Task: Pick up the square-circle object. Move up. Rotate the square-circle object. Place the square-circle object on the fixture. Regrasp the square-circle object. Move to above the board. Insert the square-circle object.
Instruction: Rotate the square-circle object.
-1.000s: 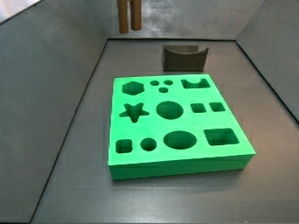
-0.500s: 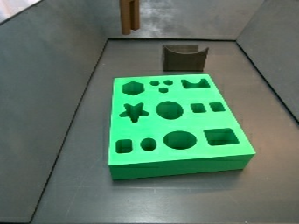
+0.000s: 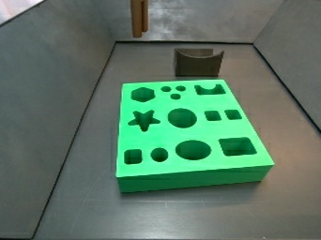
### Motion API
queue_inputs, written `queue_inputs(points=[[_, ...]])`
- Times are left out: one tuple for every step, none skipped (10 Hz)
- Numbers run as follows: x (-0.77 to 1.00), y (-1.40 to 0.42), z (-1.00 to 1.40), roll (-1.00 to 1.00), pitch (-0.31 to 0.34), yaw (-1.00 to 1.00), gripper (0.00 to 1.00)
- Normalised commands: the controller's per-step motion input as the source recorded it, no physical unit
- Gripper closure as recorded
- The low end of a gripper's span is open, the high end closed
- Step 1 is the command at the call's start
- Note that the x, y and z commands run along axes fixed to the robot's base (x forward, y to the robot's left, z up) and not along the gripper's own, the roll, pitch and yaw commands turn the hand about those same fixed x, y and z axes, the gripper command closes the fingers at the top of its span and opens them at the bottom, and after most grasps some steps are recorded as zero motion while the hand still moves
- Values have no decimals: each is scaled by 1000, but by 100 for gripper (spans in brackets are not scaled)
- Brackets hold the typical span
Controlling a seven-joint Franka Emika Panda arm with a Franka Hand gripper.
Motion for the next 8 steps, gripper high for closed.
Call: queue_inputs(points=[[0,-1,0,-49,-27,1000,100],[0,-1,0,-53,-30,832,100],[0,-1,0,-53,-30,511,100],[0,-1,0,-53,-30,384,100],[0,0,-1000,-253,-30,174,100],[11,2,-1000,-249,-46,92,100],[20,9,-1000,-223,-41,51,100],[25,13,-1000,-188,-33,8,100]])
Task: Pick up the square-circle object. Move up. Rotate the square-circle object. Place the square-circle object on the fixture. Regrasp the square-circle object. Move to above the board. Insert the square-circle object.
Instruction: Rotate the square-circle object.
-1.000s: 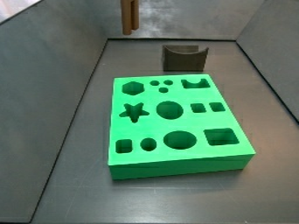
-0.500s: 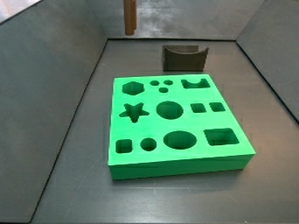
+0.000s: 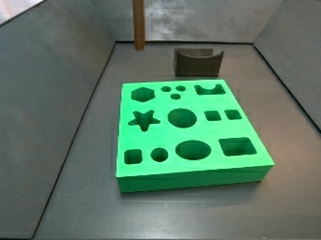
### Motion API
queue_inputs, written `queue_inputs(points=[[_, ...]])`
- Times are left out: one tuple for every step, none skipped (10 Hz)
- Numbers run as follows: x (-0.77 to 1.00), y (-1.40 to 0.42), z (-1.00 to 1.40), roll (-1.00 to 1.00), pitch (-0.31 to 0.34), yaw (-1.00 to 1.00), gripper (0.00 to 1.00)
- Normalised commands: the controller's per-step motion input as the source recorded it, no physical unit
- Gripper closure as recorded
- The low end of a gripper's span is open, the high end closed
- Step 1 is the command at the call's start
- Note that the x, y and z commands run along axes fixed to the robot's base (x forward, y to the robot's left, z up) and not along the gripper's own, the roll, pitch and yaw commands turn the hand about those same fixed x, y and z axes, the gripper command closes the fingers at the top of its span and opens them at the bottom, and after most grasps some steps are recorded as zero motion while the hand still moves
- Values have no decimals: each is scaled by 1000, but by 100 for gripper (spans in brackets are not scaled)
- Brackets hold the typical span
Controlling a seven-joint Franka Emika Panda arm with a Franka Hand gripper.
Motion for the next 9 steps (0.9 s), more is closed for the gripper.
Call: queue_inputs(points=[[27,17,-1000,-168,-36,-7,100],[30,20,-1000,-164,-46,-17,100],[33,18,-1000,-170,-52,-21,100],[30,16,-810,-171,-57,-24,100],[25,14,-656,-165,-61,-23,100],[24,13,-504,-153,-64,-22,100],[20,7,-308,-148,-69,-19,100],[19,3,-168,-160,-69,-18,100],[19,3,-168,-160,-69,-18,100]])
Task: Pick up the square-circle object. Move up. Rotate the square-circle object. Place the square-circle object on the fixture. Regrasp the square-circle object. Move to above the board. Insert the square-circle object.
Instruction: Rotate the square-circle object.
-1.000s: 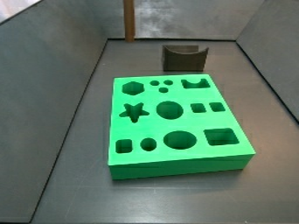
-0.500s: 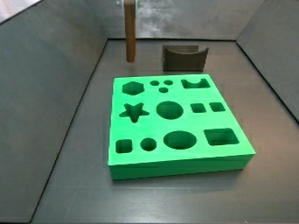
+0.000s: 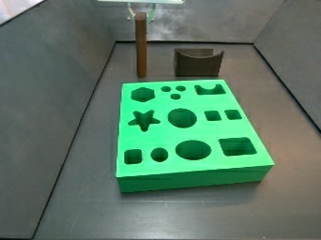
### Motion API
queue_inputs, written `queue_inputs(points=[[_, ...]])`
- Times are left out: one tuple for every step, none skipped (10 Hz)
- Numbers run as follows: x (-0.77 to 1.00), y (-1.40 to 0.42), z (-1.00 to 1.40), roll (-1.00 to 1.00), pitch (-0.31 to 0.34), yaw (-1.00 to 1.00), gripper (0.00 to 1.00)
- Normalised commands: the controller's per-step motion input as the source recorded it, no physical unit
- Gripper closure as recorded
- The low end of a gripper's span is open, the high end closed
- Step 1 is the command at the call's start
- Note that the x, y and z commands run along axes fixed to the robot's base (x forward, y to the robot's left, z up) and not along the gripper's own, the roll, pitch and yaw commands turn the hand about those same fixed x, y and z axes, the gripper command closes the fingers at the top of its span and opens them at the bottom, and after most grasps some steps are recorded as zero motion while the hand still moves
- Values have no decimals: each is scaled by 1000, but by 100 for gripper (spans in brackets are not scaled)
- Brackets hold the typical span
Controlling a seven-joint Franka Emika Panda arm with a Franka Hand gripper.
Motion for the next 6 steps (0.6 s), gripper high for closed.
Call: queue_inputs(points=[[0,0,0,37,-58,-17,0],[0,0,1000,34,-54,-12,0],[-22,0,1000,34,-30,-11,0],[-38,5,995,39,5,-7,0],[-26,10,846,48,25,-3,0],[-14,11,627,62,43,1,0]])
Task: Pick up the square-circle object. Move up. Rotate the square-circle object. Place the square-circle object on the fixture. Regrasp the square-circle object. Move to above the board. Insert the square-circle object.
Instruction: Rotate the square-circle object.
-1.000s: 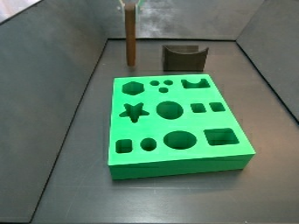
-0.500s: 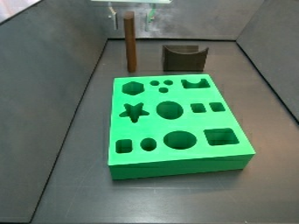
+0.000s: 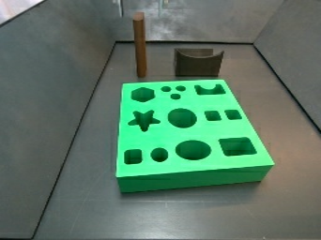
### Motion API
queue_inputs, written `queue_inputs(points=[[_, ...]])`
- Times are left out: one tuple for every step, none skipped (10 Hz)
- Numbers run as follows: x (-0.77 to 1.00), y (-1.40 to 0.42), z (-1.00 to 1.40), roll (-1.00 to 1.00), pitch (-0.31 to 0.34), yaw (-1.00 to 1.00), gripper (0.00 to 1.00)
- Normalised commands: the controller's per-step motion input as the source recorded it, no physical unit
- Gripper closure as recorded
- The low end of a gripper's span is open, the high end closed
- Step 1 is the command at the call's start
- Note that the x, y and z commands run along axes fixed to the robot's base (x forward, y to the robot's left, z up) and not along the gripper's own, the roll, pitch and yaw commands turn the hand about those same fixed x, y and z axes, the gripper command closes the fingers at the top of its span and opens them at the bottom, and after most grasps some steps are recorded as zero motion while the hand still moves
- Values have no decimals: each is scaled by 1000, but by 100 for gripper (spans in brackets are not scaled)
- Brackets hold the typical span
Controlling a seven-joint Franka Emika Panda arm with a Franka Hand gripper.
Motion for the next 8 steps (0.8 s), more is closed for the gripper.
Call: queue_inputs(points=[[-2,11,448,72,57,4,0],[7,8,275,80,73,6,0],[0,83,0,13,14,-1000,0],[22,70,-83,8,12,-1000,0],[27,64,-62,5,10,-1000,0],[30,48,-41,6,9,-1000,0],[33,34,-38,6,9,-1000,0],[34,32,-35,6,10,-1000,0]])
